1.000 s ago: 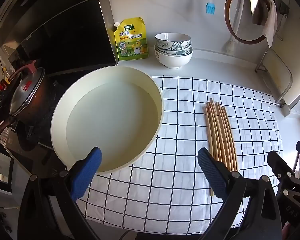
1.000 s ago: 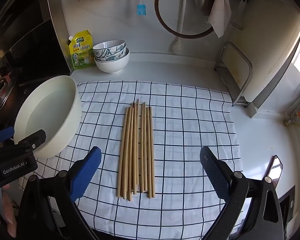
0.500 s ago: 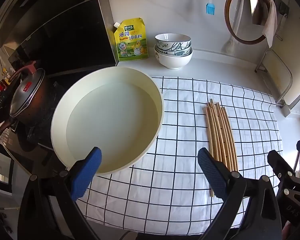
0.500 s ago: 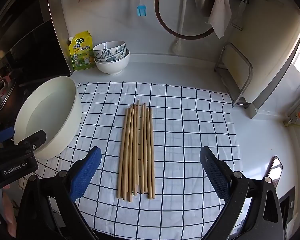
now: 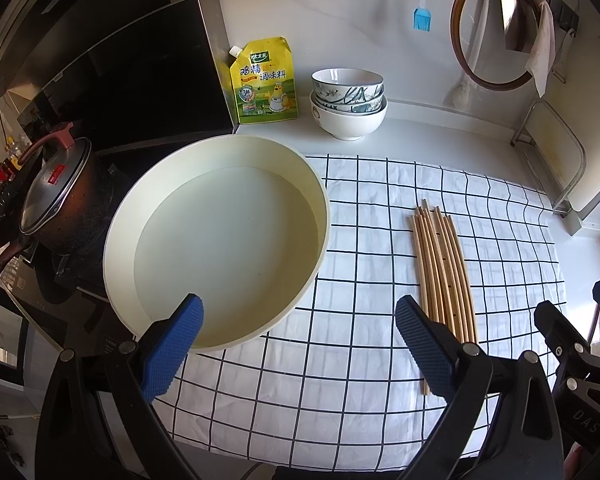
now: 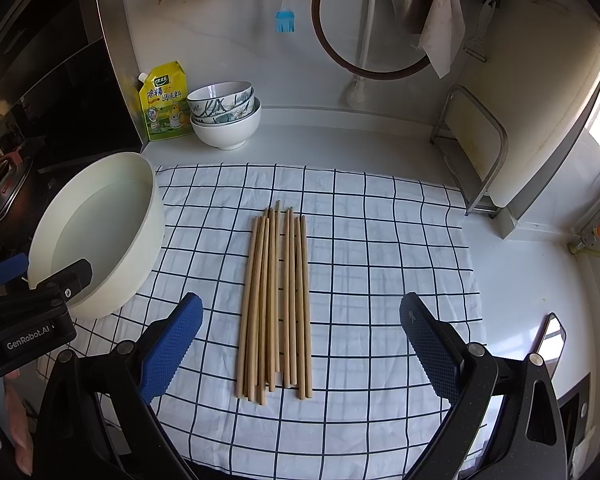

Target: Organize utensils

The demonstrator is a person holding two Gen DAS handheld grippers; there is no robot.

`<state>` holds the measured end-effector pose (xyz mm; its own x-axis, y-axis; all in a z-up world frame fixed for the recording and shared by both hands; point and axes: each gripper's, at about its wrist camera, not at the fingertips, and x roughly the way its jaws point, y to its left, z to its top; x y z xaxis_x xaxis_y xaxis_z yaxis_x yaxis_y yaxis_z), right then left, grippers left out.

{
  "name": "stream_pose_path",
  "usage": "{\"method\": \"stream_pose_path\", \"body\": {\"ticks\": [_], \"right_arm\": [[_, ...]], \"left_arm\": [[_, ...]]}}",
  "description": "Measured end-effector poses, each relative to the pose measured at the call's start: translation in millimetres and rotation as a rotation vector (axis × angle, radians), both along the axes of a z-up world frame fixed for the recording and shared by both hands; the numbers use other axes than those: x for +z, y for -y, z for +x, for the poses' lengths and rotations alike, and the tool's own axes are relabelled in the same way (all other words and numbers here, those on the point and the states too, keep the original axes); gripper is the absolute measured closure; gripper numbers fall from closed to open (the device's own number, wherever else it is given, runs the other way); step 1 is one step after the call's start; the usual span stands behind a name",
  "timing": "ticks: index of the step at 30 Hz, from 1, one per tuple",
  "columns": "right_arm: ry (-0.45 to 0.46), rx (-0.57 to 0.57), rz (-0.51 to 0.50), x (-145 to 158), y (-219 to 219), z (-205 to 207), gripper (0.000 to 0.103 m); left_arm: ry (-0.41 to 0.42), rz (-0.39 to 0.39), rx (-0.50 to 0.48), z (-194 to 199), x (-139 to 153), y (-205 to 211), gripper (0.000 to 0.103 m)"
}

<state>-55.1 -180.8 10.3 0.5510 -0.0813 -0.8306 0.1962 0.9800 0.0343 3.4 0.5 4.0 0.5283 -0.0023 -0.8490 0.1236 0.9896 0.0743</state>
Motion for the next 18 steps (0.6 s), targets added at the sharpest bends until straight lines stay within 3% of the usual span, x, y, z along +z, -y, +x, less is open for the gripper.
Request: {"method": "stream_pose_path", "body": {"ticks": [18], "right_arm": [[0.002, 0.0, -0.002, 0.3, 0.1, -0.7, 0.009]], "left_arm": [[0.002, 0.001, 0.0, -0.1, 0.1, -0.2, 0.008]]}}
